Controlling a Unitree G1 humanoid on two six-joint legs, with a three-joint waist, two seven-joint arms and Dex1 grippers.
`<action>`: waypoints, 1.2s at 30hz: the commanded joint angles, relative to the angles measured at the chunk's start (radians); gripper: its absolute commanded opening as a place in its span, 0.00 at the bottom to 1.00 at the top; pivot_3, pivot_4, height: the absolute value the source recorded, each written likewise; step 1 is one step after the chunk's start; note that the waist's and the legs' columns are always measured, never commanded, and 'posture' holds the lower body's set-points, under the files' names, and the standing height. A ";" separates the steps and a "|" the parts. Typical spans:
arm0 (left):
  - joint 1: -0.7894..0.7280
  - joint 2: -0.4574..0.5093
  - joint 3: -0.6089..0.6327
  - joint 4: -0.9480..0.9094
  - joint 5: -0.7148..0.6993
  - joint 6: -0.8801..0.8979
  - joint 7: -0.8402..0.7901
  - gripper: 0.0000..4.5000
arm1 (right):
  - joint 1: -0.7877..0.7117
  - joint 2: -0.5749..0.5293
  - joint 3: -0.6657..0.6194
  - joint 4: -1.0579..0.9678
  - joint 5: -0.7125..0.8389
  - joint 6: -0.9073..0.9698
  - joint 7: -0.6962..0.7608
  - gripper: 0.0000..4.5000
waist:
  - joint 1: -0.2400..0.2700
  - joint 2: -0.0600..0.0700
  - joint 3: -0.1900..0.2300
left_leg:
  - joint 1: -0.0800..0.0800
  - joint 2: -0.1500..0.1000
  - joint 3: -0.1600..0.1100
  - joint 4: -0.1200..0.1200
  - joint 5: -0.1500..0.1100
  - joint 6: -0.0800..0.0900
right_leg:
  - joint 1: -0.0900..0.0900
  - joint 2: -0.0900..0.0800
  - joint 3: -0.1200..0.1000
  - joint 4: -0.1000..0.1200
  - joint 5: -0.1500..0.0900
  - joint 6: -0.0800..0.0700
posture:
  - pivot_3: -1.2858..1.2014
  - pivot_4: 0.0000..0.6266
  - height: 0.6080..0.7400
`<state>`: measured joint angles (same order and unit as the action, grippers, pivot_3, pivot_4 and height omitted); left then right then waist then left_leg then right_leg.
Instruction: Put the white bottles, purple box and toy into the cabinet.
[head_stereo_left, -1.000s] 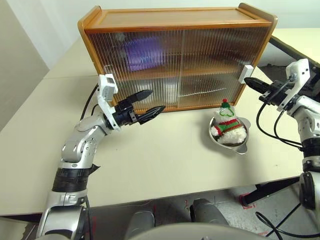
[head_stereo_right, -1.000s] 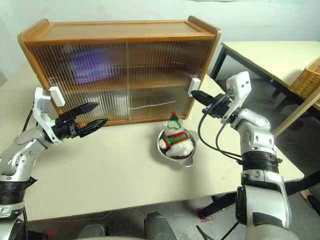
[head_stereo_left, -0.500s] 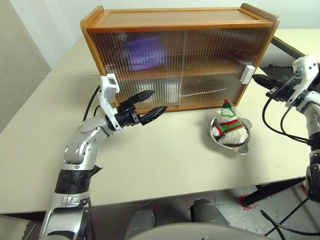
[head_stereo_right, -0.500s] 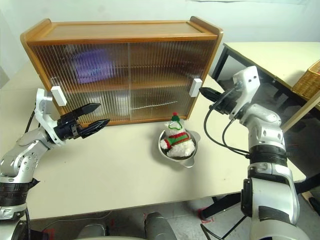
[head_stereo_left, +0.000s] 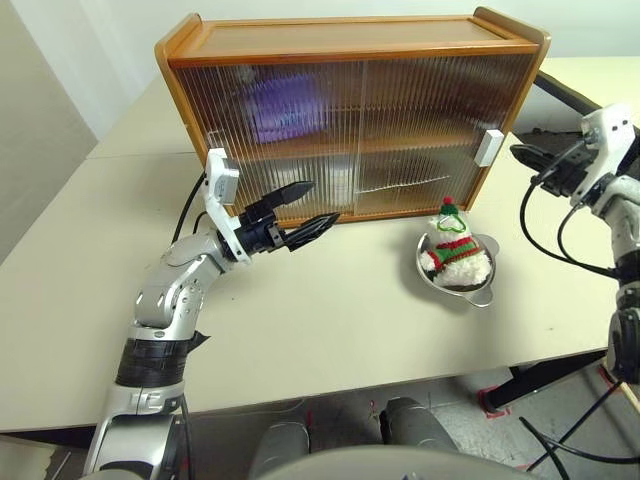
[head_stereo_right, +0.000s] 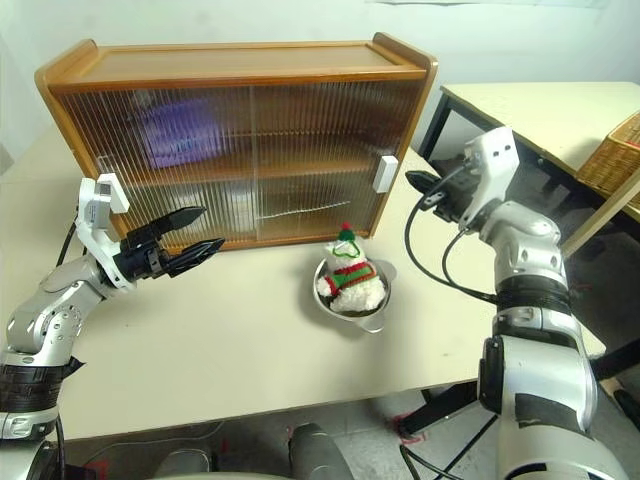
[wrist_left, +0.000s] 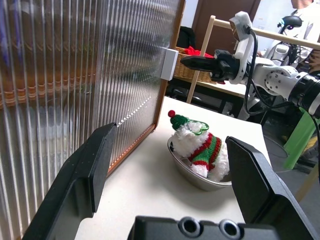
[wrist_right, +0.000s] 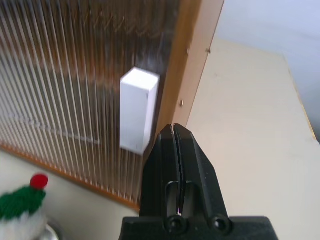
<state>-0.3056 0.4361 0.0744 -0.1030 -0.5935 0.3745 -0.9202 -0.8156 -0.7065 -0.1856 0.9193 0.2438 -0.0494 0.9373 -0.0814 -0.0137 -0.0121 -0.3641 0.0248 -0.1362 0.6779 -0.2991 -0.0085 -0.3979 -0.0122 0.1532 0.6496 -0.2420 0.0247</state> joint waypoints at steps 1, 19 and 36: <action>0.006 0.001 -0.004 -0.016 0.004 -0.003 0.004 1.00 | -0.027 0.028 0.014 0.026 -0.019 -0.012 0.002 0.01 | 0.001 0.000 0.000 | 0.000 0.000 0.000 0.000 0.000 0.000 | 0.000 0.000 0.000 0.000 0.000 0.000 | 0.46 0.00 1.00; 0.015 -0.001 -0.005 -0.022 0.004 -0.007 0.012 1.00 | -0.023 0.152 0.052 -0.097 -0.028 0.052 0.025 0.01 | 0.001 0.001 0.000 | 0.000 0.000 0.000 0.000 0.000 0.000 | 0.000 0.000 0.000 0.000 0.000 0.000 | 0.47 0.00 1.00; 0.011 -0.008 -0.005 -0.021 0.005 -0.010 0.017 1.00 | 0.039 0.245 0.106 -0.354 -0.007 0.224 0.010 0.01 | 0.004 0.001 0.001 | 0.002 0.000 0.001 -0.001 0.000 0.000 | -0.002 0.000 0.000 0.000 0.000 -0.001 | 0.47 0.00 1.00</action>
<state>-0.2969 0.4293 0.0745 -0.1139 -0.5934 0.3699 -0.9051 -0.7880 -0.4695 -0.0939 0.5823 0.2304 0.1621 0.9510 -0.0773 -0.0127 -0.0115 -0.3617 0.0250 -0.1347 0.6776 -0.2991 -0.0086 -0.3997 -0.0122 0.1532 0.6494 -0.2419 0.0241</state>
